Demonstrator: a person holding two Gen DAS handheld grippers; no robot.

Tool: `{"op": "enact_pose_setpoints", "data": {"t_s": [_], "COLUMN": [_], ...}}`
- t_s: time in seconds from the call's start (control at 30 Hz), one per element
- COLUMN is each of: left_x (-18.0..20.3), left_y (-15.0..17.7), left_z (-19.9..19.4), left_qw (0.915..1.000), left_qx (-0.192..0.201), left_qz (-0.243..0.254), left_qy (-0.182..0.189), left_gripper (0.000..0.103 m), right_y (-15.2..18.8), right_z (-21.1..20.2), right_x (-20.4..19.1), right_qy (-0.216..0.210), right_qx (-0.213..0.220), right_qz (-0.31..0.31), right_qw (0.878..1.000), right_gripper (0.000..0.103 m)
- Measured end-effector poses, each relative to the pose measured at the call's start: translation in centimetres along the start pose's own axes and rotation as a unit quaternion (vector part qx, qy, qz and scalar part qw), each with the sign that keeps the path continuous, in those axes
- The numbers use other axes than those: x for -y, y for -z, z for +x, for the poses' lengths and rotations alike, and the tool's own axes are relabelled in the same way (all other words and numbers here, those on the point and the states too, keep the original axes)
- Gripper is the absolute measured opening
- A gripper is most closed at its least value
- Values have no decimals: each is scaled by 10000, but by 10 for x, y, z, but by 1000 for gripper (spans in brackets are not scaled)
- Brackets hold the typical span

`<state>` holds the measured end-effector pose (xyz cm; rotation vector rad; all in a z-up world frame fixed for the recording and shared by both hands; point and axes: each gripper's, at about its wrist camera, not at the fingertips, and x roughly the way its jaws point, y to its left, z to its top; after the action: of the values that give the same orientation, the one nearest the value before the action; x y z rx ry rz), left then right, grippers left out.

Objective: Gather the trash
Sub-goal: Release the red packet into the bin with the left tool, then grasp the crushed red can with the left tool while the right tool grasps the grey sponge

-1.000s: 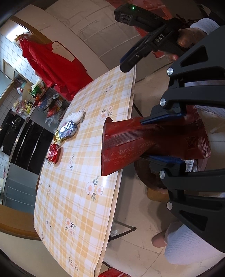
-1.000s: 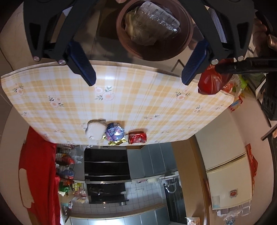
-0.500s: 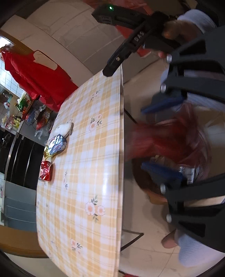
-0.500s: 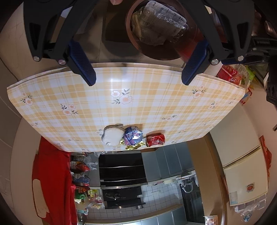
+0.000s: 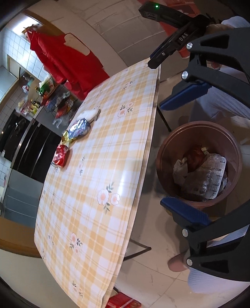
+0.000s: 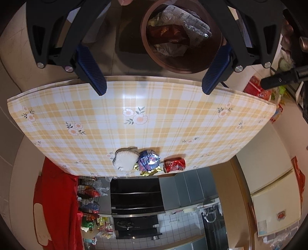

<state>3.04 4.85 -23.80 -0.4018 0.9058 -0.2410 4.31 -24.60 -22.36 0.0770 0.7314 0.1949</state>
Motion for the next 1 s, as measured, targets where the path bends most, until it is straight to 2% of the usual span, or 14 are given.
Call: {"op": "enact_pose_setpoints", "data": {"t_s": [0.1, 0.27, 0.47, 0.63, 0.7, 0.83, 1.0], "left_x": [-3, -7, -13, -7, -6, -3, 6], "left_y": [-1, -5, -34, -92, -114, -171, -248], "left_z": [1, 4, 13, 30, 40, 80, 144], "left_qw": [9999, 9999, 9998, 9993, 9993, 9984, 9968], "left_qx": [7, 20, 44, 152, 156, 68, 124], "left_qz": [-6, -52, 24, 271, 320, 515, 765], "left_qy": [-100, -113, -213, -202, -128, -237, -172], "left_gripper": [93, 93, 93, 93, 93, 93, 93], "right_y": [2, 2, -11, -32, -44, -66, -101], "right_z": [2, 11, 21, 43, 53, 77, 123], "right_x": [1, 17, 30, 48, 54, 71, 98], "right_qy": [38, 140, 283, 215, 439, 687, 775], "right_qx": [-23, -89, -27, -199, -234, -301, -518], "right_qz": [-19, 329, 316, 383, 239, 82, 132], "right_qw": [10000, 9993, 9991, 9988, 9985, 9971, 9956], "right_gripper": [98, 98, 98, 98, 98, 98, 98]}}
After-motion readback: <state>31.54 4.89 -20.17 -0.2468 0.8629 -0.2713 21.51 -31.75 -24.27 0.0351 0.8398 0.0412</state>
